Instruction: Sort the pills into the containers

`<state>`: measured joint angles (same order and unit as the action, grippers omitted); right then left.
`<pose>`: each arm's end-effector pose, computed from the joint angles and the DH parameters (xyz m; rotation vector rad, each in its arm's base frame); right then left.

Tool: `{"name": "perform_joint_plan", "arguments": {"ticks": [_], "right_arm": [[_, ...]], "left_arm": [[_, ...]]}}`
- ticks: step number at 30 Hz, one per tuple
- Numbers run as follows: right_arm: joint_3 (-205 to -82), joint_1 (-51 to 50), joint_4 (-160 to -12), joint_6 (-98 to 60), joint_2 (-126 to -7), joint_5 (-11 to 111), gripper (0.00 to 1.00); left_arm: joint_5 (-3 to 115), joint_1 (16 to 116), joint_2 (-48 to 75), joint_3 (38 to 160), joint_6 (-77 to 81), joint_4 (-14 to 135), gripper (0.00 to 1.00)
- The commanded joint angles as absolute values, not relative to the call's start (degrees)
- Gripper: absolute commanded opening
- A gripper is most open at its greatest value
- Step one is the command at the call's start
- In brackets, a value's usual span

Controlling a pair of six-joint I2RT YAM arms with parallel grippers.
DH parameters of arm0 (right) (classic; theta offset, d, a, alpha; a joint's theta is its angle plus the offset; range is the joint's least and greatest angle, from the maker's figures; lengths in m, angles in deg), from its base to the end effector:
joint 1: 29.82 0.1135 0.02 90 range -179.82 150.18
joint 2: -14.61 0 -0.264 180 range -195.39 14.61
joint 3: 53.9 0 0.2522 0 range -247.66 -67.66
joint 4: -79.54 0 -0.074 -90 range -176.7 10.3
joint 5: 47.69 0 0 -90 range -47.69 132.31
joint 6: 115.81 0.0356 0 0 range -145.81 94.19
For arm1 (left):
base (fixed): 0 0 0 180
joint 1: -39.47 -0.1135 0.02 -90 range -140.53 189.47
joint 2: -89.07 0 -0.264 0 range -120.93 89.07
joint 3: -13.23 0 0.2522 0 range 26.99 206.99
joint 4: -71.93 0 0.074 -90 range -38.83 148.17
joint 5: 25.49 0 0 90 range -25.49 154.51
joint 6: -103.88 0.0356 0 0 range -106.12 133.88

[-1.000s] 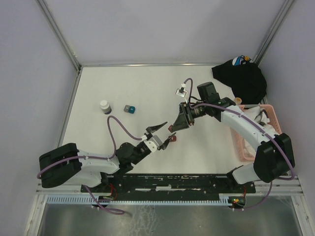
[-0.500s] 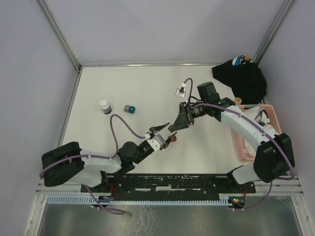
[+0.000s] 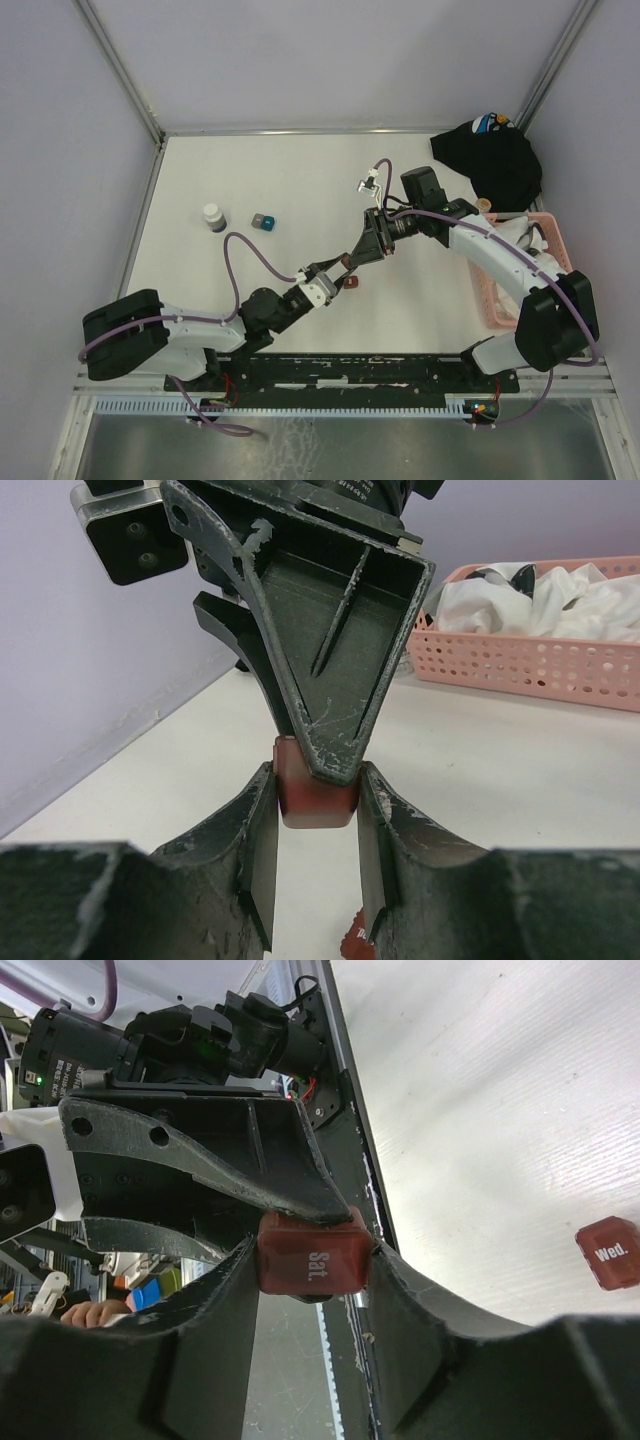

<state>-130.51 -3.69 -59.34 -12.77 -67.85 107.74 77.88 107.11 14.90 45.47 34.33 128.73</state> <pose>0.2522 0.1598 0.2846 -0.8351 2.2036 1.6844 0.0991 -0.2194 0.2268 0.7751 1.0914 -0.5465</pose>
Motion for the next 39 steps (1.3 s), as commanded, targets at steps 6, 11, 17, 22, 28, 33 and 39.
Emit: {"name": "perform_joint_plan", "arguments": {"ticks": [6, 11, 17, 22, 28, 33, 39], "right_arm": [[-129.7, -3.9, -65.3, -8.6, -65.9, 111.4, 0.64], [-129.5, -3.9, -65.2, -8.6, -65.7, 110.4, 0.56], [-129.0, -3.9, -67.1, -6.4, -66.1, 112.3, 0.34], [-127.6, -3.9, -73.4, -0.9, -66.6, 116.3, 0.18], [-126.2, -4.0, -79.5, 5.2, -67.1, 119.3, 0.14], [-126.2, -3.9, -79.6, 5.4, -67.4, 119.5, 0.14], [-128.5, -4.1, -70.3, -3.0, -66.7, 117.0, 0.45]], "left_arm": [[77.4, 107.3, 18.0, 46.4, 33.3, 126.3, 0.03], [77.3, 107.3, 17.7, 47.0, 33.3, 125.7, 0.03], [76.2, 107.3, 18.2, 46.7, 33.7, 125.6, 0.03], [75.5, 107.1, 19.7, 43.3, 33.6, 130.4, 0.03], [72.0, 106.4, 21.7, 40.6, 32.7, 131.8, 0.03], [70.9, 105.9, 22.6, 38.7, 31.7, 133.6, 0.03], [70.8, 105.8, 23.9, 37.6, 31.2, 134.1, 0.03]]}}
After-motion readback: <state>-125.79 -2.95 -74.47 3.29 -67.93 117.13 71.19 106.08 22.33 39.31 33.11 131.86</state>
